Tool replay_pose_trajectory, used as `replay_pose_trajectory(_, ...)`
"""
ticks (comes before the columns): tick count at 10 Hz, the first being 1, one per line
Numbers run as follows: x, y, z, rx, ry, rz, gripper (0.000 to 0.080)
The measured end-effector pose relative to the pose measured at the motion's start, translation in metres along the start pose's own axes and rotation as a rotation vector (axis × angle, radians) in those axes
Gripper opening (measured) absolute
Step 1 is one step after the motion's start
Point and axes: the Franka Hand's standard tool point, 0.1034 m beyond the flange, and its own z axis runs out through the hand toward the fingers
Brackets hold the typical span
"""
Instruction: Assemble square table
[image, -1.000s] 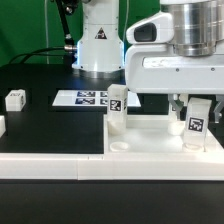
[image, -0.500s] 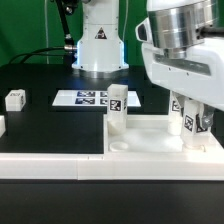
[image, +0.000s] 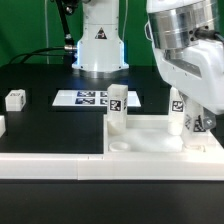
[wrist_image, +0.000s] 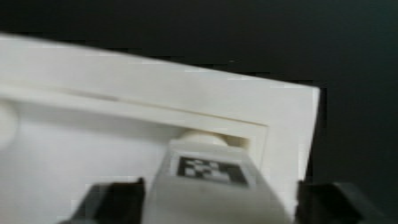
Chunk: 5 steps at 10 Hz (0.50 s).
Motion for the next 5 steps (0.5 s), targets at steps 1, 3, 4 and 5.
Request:
replay_pose_trajectory(1,-0.0038,-0.0028,-0.0011,-0.015,0.024,-0.201,0.0613)
replay_pose_trajectory(3,-0.0056,-0.0040,-0.0010,-0.019,0.028,-0.350,0.0639)
replay_pose_trajectory(4,-0.0051,-0.0038,-0.0010,-0.021,0.028,-0.424,0.0639)
replay_pose_trajectory(5,-0.0048,-0.0037,-0.0010,-0.022,0.028,-0.502,0.0648)
